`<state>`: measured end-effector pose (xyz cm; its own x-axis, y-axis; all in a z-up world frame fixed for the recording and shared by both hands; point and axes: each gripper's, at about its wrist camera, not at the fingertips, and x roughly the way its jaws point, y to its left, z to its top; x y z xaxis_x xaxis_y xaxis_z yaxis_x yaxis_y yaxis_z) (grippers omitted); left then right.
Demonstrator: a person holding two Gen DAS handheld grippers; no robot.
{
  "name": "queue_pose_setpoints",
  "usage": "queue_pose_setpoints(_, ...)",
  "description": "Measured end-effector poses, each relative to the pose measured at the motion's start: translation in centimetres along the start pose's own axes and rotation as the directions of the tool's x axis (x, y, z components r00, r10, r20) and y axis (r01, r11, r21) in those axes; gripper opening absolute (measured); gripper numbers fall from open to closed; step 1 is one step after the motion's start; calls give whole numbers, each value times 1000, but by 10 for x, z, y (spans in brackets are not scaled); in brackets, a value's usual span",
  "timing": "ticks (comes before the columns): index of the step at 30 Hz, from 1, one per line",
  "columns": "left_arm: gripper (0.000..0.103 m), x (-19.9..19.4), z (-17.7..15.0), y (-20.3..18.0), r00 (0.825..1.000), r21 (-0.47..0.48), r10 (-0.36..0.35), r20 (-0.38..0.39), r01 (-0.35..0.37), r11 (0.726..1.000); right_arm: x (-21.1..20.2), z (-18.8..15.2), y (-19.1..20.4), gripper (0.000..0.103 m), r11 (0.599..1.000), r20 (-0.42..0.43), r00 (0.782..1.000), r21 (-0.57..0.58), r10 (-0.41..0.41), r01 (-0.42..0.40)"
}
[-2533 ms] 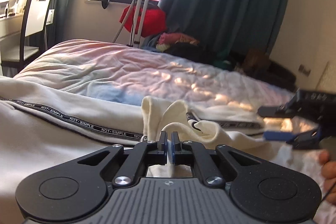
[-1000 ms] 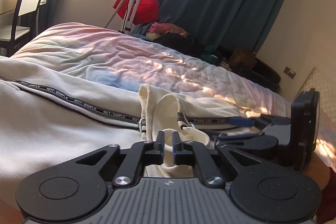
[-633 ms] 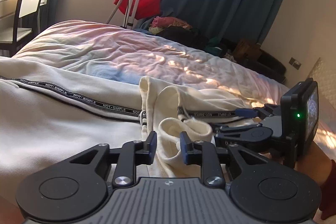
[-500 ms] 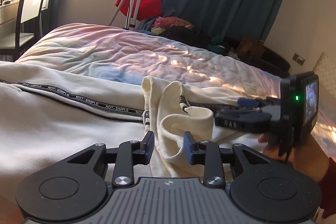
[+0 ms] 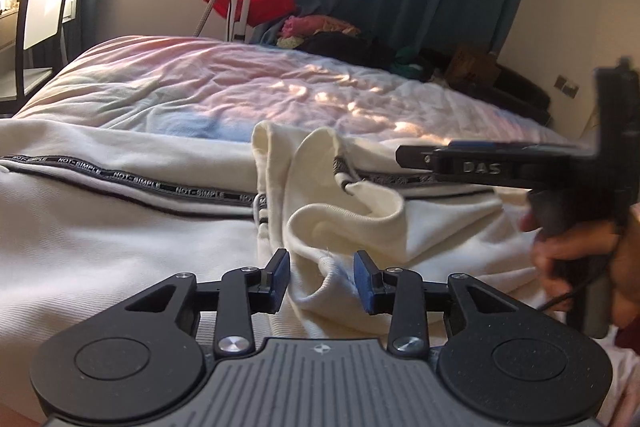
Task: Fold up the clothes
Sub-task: 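Lift the cuff with the left gripper while the right gripper grasps the drawstring edge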
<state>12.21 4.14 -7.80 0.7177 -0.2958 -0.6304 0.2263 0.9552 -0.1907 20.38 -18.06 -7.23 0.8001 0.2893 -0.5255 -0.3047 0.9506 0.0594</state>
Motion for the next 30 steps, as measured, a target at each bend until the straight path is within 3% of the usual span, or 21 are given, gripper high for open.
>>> queue_pose_setpoints(5,40,7,-2,1,1000,-21,12,-14,-12,1000,4,-8,25,74,988,-59,988,68,145,-141)
queue_pose_setpoints(8,39,7,-3,0,999,-41,22,-25,-23,999,6,-8,47,74,989,-82,987,66,138,-133)
queue_pose_setpoints(14,37,10,-4,1,999,-83,32,-37,-35,996,35,-6,61,73,1000,-164,986,6,9,-8)
queue_pose_setpoints(15,36,10,-4,1,999,-82,33,-34,-36,996,35,-8,64,70,1000,-172,985,-24,-14,10)
queue_pose_setpoints(17,36,10,-4,0,999,-77,34,-28,-36,996,34,-12,70,33,995,-184,981,-84,-60,46)
queue_pose_setpoints(18,35,9,-4,-1,999,-75,34,-24,-36,997,33,-13,72,27,993,-187,979,-103,-81,63)
queue_pose_setpoints(19,35,9,-4,-1,999,-71,34,-21,-35,997,28,-13,69,13,994,-182,979,-78,-91,78)
queue_pose_setpoints(21,35,8,-3,-2,999,-62,33,-15,-34,997,16,-11,61,14,992,-147,981,-32,-124,120)
queue_pose_setpoints(25,40,4,-1,-2,1000,-64,15,6,-15,998,-30,3,50,13,982,31,981,10,-189,189)
queue_pose_setpoints(30,56,-9,2,-11,994,-15,-52,96,54,998,-93,27,35,14,964,240,934,67,-265,256)
